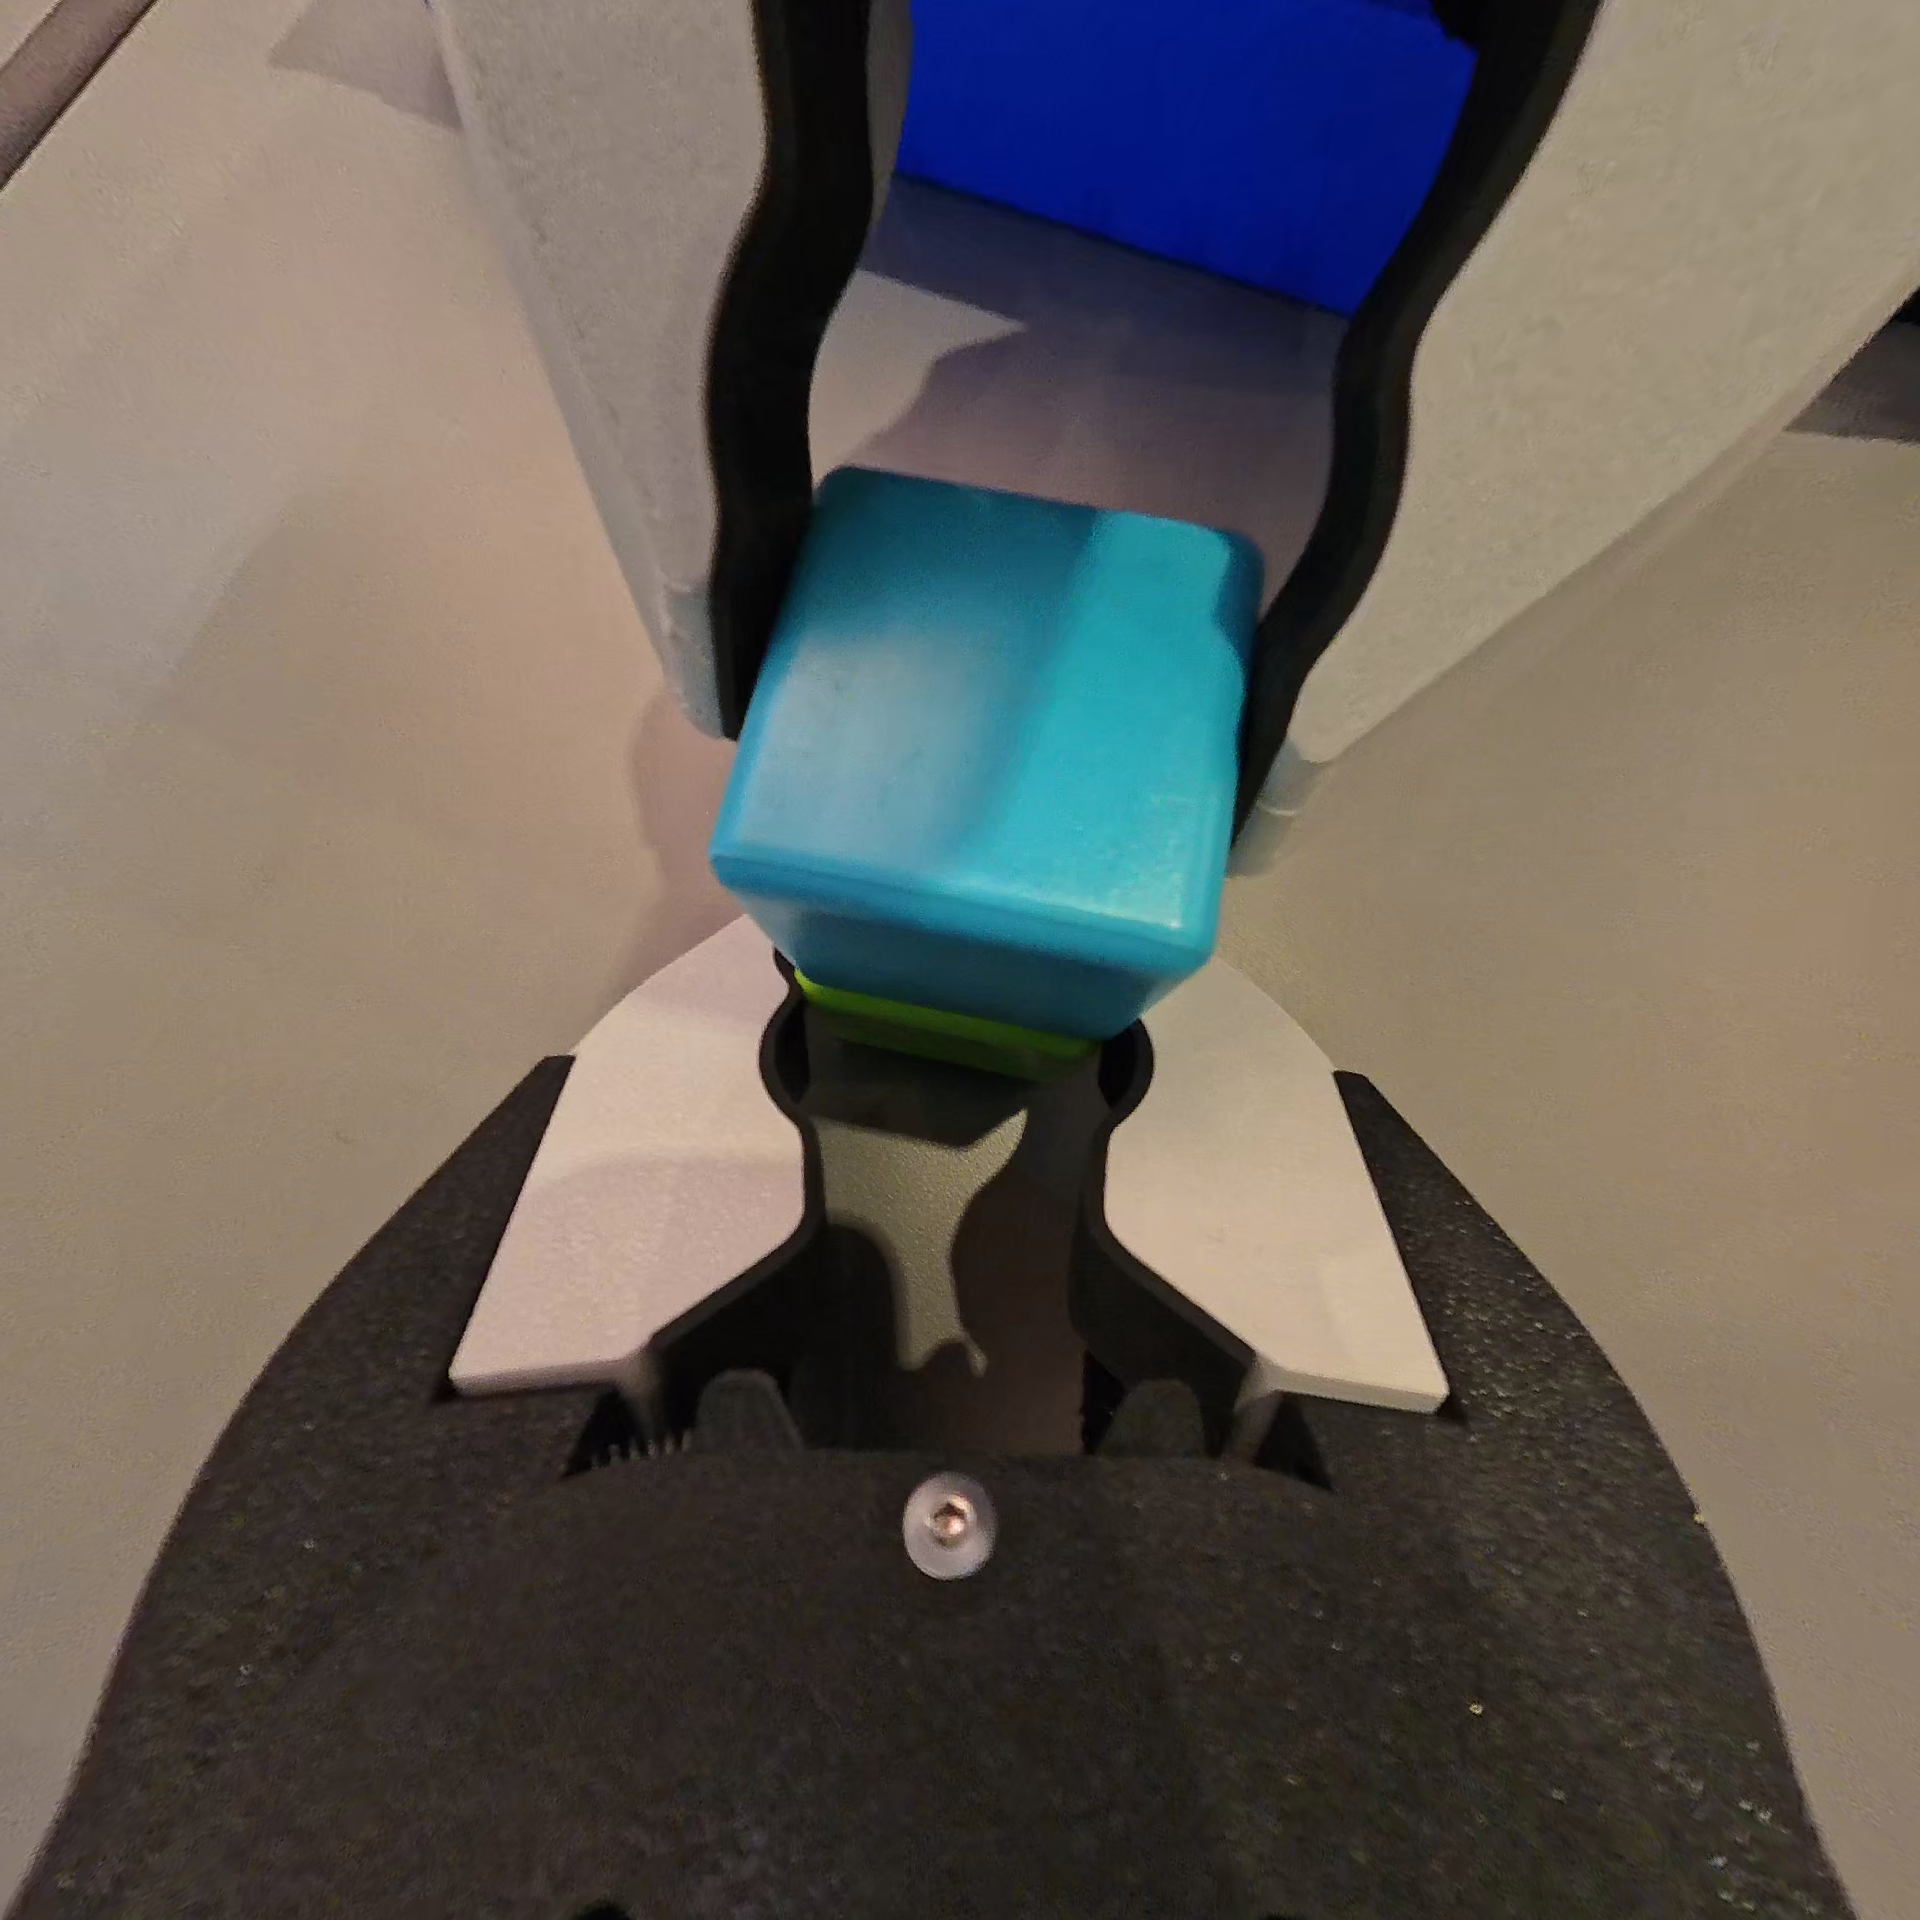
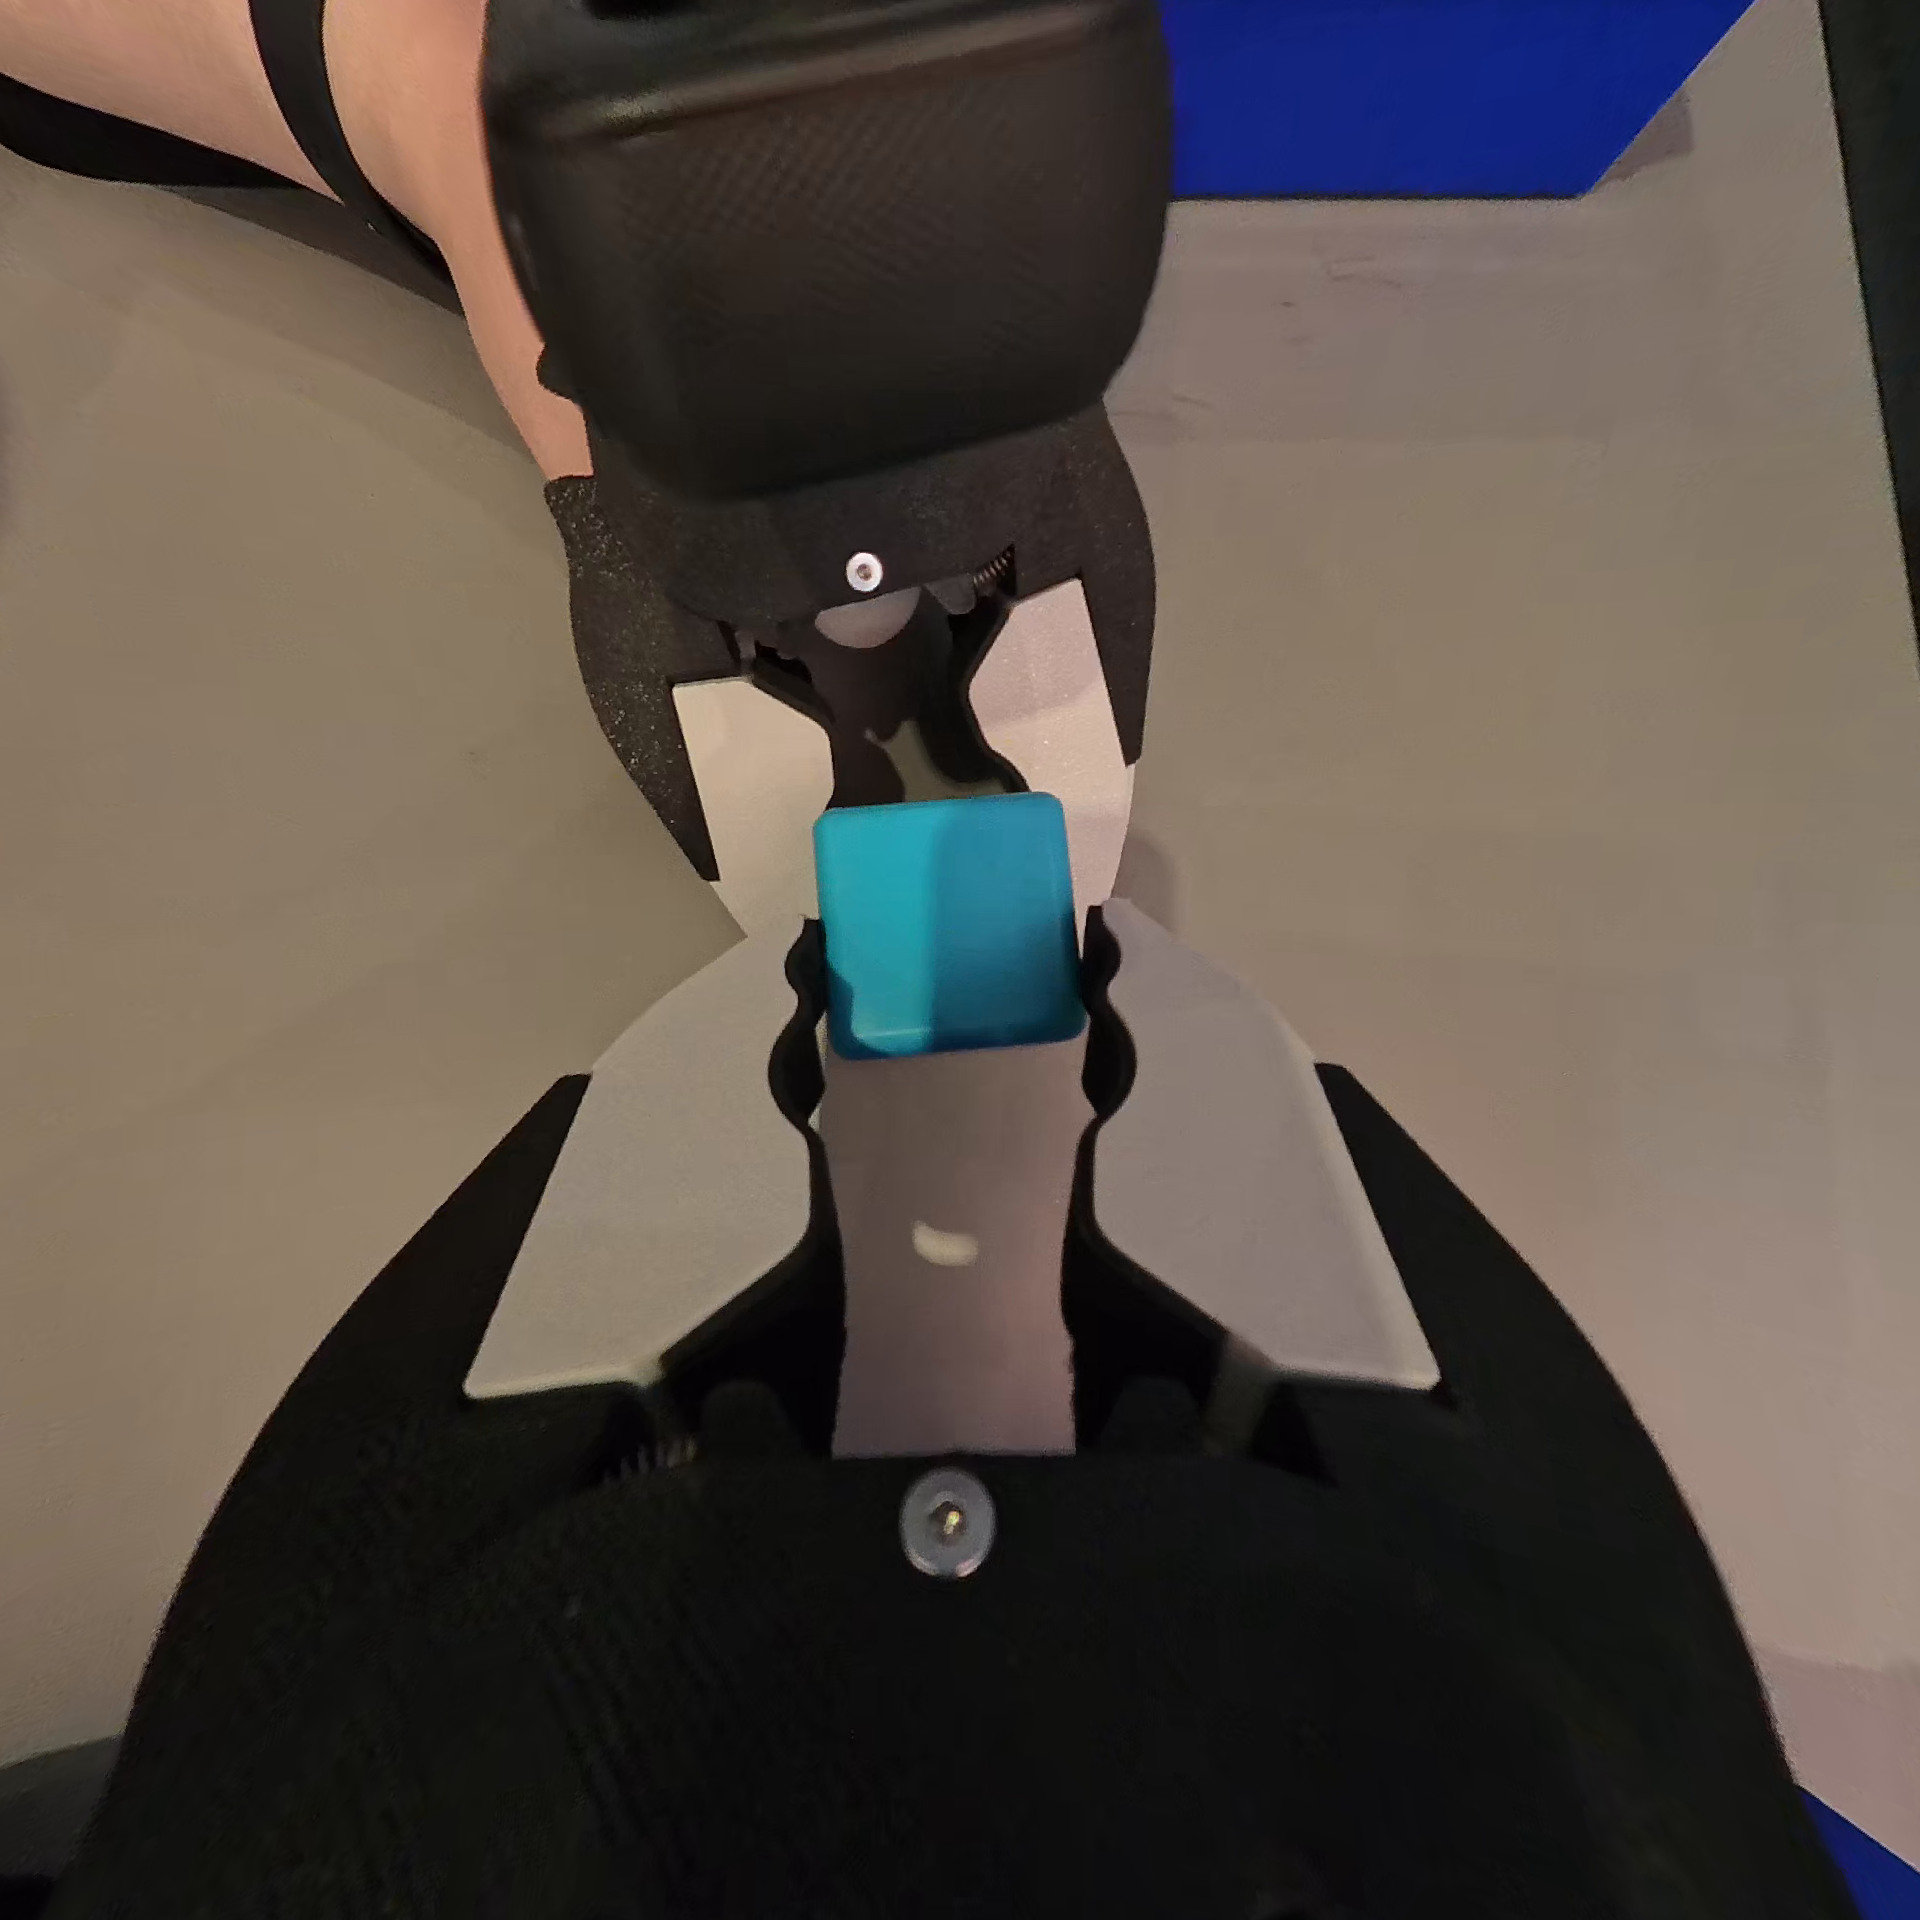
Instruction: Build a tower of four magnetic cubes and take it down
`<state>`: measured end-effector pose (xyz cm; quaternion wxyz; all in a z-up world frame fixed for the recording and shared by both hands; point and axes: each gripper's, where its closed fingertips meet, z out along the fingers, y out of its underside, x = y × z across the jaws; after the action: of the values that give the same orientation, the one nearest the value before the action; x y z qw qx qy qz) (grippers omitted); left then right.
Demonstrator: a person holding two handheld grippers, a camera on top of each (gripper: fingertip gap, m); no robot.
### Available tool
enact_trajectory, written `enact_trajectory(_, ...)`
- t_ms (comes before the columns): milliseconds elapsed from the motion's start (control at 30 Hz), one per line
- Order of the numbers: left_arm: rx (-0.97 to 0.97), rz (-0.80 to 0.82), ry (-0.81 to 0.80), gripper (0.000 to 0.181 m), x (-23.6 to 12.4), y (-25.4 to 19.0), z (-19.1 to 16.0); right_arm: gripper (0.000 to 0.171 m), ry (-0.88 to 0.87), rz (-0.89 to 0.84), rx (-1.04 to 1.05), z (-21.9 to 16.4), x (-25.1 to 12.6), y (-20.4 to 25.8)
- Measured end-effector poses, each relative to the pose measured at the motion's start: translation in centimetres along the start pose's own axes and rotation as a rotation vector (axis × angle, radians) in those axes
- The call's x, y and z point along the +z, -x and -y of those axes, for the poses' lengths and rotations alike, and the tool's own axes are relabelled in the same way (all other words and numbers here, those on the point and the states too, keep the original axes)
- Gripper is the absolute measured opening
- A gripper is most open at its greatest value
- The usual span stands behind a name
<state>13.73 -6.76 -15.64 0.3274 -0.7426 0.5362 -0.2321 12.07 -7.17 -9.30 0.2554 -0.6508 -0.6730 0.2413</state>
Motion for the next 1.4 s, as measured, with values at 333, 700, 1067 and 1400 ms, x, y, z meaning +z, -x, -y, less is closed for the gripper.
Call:
enact_trajectory(333,0.001,-0.003,0.001,0.053,0.0,0.0,0.0,0.049,0.002,0.007,0.016,-0.1,-0.1,0.0)
enact_trajectory(700,0.002,-0.008,0.002,0.053,0.1,-0.1,0.1,0.049,0.004,0.016,0.033,-0.2,-0.2,0.0)
enact_trajectory(1067,0.001,-0.012,0.004,0.054,0.2,-0.1,0.1,0.049,-0.021,0.020,0.040,0.2,-0.5,-0.1)
enact_trajectory(1400,0.001,-0.013,0.004,0.054,0.2,-0.1,0.2,0.049,-0.123,-0.080,0.022,1.2,-6.6,-1.0)
